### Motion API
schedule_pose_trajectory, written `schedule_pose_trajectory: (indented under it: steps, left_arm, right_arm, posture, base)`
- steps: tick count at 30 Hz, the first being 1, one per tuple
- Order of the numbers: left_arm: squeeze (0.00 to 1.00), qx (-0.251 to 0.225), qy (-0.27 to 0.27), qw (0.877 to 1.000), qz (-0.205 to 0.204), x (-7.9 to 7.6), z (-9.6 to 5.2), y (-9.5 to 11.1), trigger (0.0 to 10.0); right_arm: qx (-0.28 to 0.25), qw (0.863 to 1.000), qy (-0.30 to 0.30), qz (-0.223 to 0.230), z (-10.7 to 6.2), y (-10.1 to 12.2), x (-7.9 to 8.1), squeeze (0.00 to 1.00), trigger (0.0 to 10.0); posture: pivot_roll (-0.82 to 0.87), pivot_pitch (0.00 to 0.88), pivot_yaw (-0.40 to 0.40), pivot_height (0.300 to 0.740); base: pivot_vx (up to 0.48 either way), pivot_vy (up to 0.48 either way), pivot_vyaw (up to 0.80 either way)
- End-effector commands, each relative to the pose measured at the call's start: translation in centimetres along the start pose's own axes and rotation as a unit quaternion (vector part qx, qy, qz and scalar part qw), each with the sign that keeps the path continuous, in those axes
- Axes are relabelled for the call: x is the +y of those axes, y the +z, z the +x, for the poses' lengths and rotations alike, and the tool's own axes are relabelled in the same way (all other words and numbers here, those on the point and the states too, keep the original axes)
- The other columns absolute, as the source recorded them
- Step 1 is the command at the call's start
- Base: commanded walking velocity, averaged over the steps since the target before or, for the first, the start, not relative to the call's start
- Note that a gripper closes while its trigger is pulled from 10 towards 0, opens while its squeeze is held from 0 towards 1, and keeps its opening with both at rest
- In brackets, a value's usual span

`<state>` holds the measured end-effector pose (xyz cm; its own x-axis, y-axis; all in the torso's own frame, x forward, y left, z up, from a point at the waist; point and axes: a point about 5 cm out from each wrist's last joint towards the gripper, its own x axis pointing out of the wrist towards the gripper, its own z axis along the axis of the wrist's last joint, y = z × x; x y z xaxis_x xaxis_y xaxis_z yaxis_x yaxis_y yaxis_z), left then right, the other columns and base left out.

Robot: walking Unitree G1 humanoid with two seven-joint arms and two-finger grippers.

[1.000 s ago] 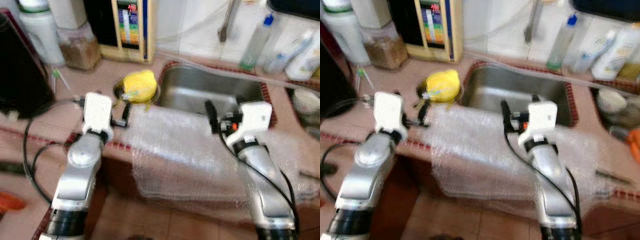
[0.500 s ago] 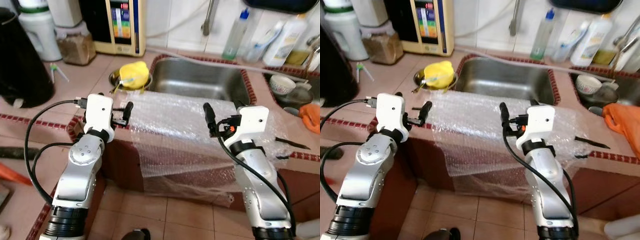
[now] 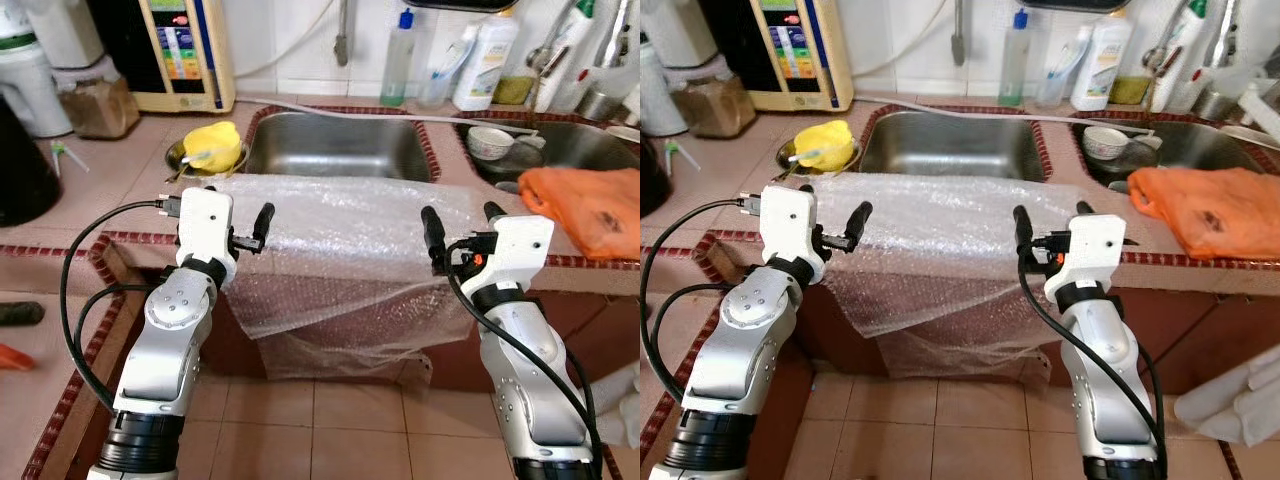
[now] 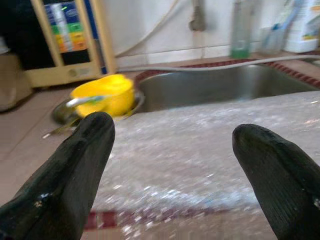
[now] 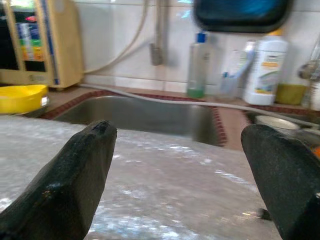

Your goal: Kitchen organization

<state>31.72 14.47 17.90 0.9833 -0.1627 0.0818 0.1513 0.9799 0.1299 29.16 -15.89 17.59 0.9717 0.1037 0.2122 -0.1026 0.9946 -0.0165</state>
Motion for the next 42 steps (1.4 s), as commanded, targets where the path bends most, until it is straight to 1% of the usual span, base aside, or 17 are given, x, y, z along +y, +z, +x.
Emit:
schedule_pose_trajectory:
  steps: [1,4,6,7,8,10,12,14,17,23,24,25,37,40,42]
  left_arm:
    - [0.0,0.0,0.014,1.0,0.003,0.5,0.0,0.1,10.0]
    - [0.0,-0.005,0.045,0.999,0.012,1.2,0.0,0.2,10.0]
    - [0.0,-0.013,0.067,0.997,0.029,1.6,-0.1,0.5,10.0]
    - [0.0,-0.031,0.09,0.994,0.057,2.0,-0.2,0.8,10.0]
    - [0.0,-0.036,0.096,0.993,0.065,2.0,-0.2,0.9,10.0]
    - [0.0,-0.048,0.087,0.994,0.05,2.0,-0.4,1.1,10.0]
    - [0.0,-0.058,0.07,0.995,0.041,1.9,-0.9,1.6,10.0]
    - [0.0,-0.069,0.064,0.995,0.043,1.7,-1.2,2.0,10.0]
    - [0.0,-0.072,0.059,0.995,0.041,1.5,-1.3,2.0,10.0]
    - [0.0,-0.07,0.05,0.996,0.019,0.9,-1.4,1.6,10.0]
    - [0.0,-0.068,0.049,0.996,0.008,0.8,-1.4,1.5,10.0]
    - [0.0,-0.068,0.049,0.996,0.006,0.8,-1.4,1.5,10.0]
    - [0.0,-0.064,0.049,0.997,0.005,0.9,-1.1,1.5,10.0]
    - [0.0,-0.072,0.058,0.996,0.001,1.0,-1.1,1.6,10.0]
    - [0.0,-0.069,0.072,0.995,0.018,1.3,-1.2,1.6,10.0]
  right_arm:
    - [-0.006,1.0,0.007,-0.002,0.1,0.4,0.3,0.0,10.0]
    - [-0.007,1.0,0.01,0.0,0.2,0.5,0.4,0.0,10.0]
    - [-0.01,1.0,0.016,0.003,0.2,0.6,0.6,0.0,10.0]
    - [-0.014,1.0,0.02,0.006,0.2,0.9,0.7,0.0,10.0]
    - [-0.015,1.0,0.021,0.007,0.2,0.9,0.8,0.0,10.0]
    - [-0.023,0.999,0.029,0.011,0.3,1.3,1.0,0.0,10.0]
    - [-0.031,0.999,0.037,0.01,0.4,1.9,1.3,0.0,10.0]
    - [-0.034,0.999,0.039,0.01,0.4,2.1,1.4,0.0,10.0]
    - [-0.034,0.999,0.04,0.01,0.4,2.2,1.5,0.0,10.0]
    - [-0.029,0.999,0.044,0.008,0.3,2.1,1.5,0.0,10.0]
    - [-0.027,0.999,0.044,0.007,0.3,2.1,1.5,0.0,10.0]
    - [-0.027,0.999,0.045,0.007,0.3,2.1,1.5,0.0,10.0]
    - [-0.024,0.999,0.044,0.004,0.4,2.0,1.4,0.0,10.0]
    - [-0.024,0.999,0.045,0.005,0.3,2.0,1.5,0.0,10.0]
    - [-0.025,0.998,0.05,0.007,0.3,2.0,1.6,0.0,10.0]
  posture:
    - [0.07,0.074,-0.029,0.74]
    - [0.07,0.075,-0.032,0.74]
    - [0.07,0.075,-0.034,0.74]
    - [0.07,0.076,-0.035,0.74]
    - [0.07,0.076,-0.035,0.74]
    - [0.08,0.077,-0.04,0.74]
    - [0.08,0.078,-0.043,0.74]
    - [0.08,0.079,-0.045,0.74]
    - [0.08,0.079,-0.047,0.74]
    - [0.08,0.081,-0.054,0.74]
    - [0.08,0.079,-0.057,0.74]
    - [0.08,0.079,-0.057,0.74]
    - [0.08,0.073,-0.053,0.74]
    - [0.08,0.072,-0.052,0.74]
    - [0.08,0.072,-0.051,0.74]
  base:
    - [0.0,0.0,0.0]
    - [0.0,0.0,0.0]
    - [0.0,0.0,0.0]
    - [0.0,0.0,0.0]
    - [0.0,0.0,0.0]
    - [0.0,0.0,0.0]
    - [0.0,0.0,0.0]
    - [0.0,0.0,0.0]
    - [0.0,0.0,0.0]
    - [0.0,0.0,0.0]
    - [0.0,-0.469,0.0]
    - [0.0,-0.469,0.0]
    - [0.0,-0.475,0.0]
    - [0.0,0.0,0.0]
    - [0.0,0.0,0.0]
